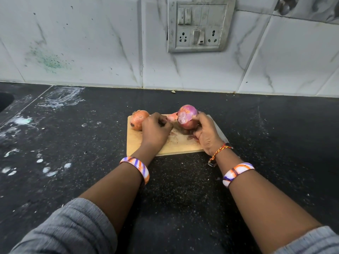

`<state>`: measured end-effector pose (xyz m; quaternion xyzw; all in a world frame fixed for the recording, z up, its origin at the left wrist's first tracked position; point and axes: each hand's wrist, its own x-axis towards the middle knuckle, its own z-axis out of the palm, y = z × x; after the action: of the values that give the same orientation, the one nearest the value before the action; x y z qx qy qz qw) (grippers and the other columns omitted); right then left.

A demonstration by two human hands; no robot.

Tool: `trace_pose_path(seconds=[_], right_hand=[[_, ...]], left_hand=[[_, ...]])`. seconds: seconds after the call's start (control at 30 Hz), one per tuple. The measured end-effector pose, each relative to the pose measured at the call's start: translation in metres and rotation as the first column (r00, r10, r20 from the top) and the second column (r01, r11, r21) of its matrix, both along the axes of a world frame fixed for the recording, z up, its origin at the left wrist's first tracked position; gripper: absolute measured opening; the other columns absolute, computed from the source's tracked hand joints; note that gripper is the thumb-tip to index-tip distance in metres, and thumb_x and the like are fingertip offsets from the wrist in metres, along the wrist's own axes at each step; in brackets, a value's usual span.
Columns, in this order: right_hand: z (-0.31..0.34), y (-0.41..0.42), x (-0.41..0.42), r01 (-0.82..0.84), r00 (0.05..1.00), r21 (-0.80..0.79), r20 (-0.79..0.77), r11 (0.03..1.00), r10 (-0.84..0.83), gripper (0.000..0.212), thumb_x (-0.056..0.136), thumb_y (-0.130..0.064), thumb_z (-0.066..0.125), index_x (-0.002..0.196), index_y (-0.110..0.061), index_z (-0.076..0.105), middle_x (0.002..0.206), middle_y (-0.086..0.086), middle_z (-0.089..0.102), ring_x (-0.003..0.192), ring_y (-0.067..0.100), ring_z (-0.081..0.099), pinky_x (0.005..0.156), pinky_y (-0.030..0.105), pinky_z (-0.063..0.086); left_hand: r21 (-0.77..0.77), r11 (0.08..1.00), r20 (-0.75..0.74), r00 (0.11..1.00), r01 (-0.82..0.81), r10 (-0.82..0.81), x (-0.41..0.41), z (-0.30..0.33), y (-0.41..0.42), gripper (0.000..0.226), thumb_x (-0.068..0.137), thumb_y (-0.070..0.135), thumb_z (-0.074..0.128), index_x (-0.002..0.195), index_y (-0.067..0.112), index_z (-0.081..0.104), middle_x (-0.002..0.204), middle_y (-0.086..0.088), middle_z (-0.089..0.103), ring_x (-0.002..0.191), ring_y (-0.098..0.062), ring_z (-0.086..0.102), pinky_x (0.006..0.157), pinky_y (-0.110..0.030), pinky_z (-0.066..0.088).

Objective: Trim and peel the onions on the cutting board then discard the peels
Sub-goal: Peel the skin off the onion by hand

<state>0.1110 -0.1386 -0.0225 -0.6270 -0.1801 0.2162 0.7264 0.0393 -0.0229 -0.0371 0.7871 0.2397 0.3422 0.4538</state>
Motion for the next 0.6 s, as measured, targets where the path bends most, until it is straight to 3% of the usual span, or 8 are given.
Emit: trace_pose_path(seconds=[0.07, 0.1, 0.2, 0.3, 0.37, 0.43, 0.5, 0.6], right_hand=[[-0.0010, 0.0020, 0.0006, 0.017, 0.999, 0.022, -0.050, 1.000, -0.016, 0.062, 0.059, -0.035, 0.057, 0.107, 0.005, 0.052, 0.125, 0.034, 0.049, 0.112, 0.049, 0.052, 0.084, 0.057, 0.050], [-0.0011, 0.0027, 0.0005, 0.024, 0.998, 0.032, -0.060, 0.999, -0.022, 0.056, 0.062, -0.034, 0.055, 0.105, 0.001, 0.052, 0.126, 0.034, 0.049, 0.113, 0.049, 0.051, 0.083, 0.056, 0.050], [-0.0016, 0.0042, 0.0028, 0.033, 0.995, 0.103, -0.095, 0.994, -0.023, 0.021, 0.084, -0.027, 0.041, 0.095, -0.014, 0.052, 0.111, 0.023, 0.056, 0.109, 0.043, 0.054, 0.076, 0.045, 0.050], [-0.0017, 0.0021, 0.0035, -0.003, 1.000, 0.005, -0.024, 1.000, 0.003, 0.034, 0.079, -0.036, 0.038, 0.095, -0.011, 0.056, 0.092, 0.019, 0.062, 0.083, 0.033, 0.061, 0.060, 0.031, 0.048], [0.0000, 0.0021, 0.0024, -0.041, 0.998, -0.084, 0.043, 0.996, 0.044, 0.041, 0.090, -0.036, 0.031, 0.093, -0.006, 0.058, 0.075, 0.018, 0.064, 0.057, 0.021, 0.059, 0.044, 0.019, 0.041], [0.0002, 0.0030, 0.0043, -0.042, 0.998, -0.120, 0.034, 0.992, 0.047, 0.049, 0.097, -0.032, 0.021, 0.092, 0.000, 0.059, 0.055, 0.011, 0.062, 0.042, 0.014, 0.053, 0.039, 0.018, 0.038], [-0.0017, 0.0042, 0.0076, -0.031, 0.999, -0.130, 0.029, 0.991, 0.035, 0.052, 0.099, -0.032, 0.020, 0.103, 0.006, 0.054, 0.046, 0.006, 0.060, 0.038, 0.012, 0.052, 0.038, 0.019, 0.039], [-0.0019, 0.0056, 0.0075, -0.019, 0.999, -0.138, 0.040, 0.990, 0.024, 0.047, 0.100, -0.030, 0.021, 0.119, 0.005, 0.047, 0.050, 0.009, 0.061, 0.039, 0.013, 0.053, 0.039, 0.020, 0.043]], left_hand=[[0.001, 1.000, 0.004, 1.000, 0.022, -0.022, 0.0008, -0.0013, -0.0005, 0.008, 0.076, 0.001, 0.062, 0.074, 0.008, 0.058, 0.078, -0.001, 0.059, 0.061, -0.002, 0.049, 0.057, -0.011, 0.040], [-0.032, 0.999, 0.018, 0.999, 0.038, -0.037, 0.0015, -0.0024, -0.0004, 0.011, 0.076, 0.000, 0.063, 0.077, 0.009, 0.056, 0.081, -0.002, 0.060, 0.066, -0.007, 0.054, 0.059, -0.014, 0.043], [-0.216, 0.959, 0.155, 0.976, 0.185, -0.153, 0.0003, -0.0028, 0.0012, 0.043, 0.074, -0.005, 0.064, 0.110, 0.013, 0.047, 0.111, -0.005, 0.054, 0.095, -0.020, 0.062, 0.075, -0.020, 0.050], [-0.178, 0.904, 0.249, 0.907, 0.387, -0.340, -0.0029, -0.0014, -0.0004, 0.077, 0.074, -0.016, 0.056, 0.134, 0.026, 0.034, 0.126, 0.001, 0.046, 0.108, -0.012, 0.055, 0.080, -0.015, 0.050], [-0.169, 0.871, 0.264, 0.873, 0.461, -0.410, -0.0035, -0.0010, -0.0023, 0.065, 0.073, -0.022, 0.050, 0.123, 0.019, 0.050, 0.120, -0.002, 0.055, 0.106, -0.014, 0.058, 0.077, -0.013, 0.052], [-0.162, 0.903, 0.264, 0.899, 0.397, -0.348, -0.0020, -0.0024, -0.0014, 0.046, 0.074, -0.020, 0.054, 0.106, 0.013, 0.061, 0.106, -0.006, 0.063, 0.097, -0.014, 0.061, 0.080, -0.019, 0.052], [-0.186, 0.929, 0.260, 0.928, 0.320, -0.267, -0.0002, -0.0060, 0.0023, 0.029, 0.078, -0.010, 0.061, 0.087, 0.016, 0.064, 0.089, -0.006, 0.066, 0.083, -0.015, 0.062, 0.079, -0.031, 0.053], [-0.210, 0.941, 0.227, 0.949, 0.265, -0.217, 0.0023, -0.0091, 0.0061, 0.020, 0.079, 0.003, 0.068, 0.074, 0.023, 0.064, 0.071, -0.004, 0.064, 0.068, -0.019, 0.058, 0.068, -0.039, 0.051]])
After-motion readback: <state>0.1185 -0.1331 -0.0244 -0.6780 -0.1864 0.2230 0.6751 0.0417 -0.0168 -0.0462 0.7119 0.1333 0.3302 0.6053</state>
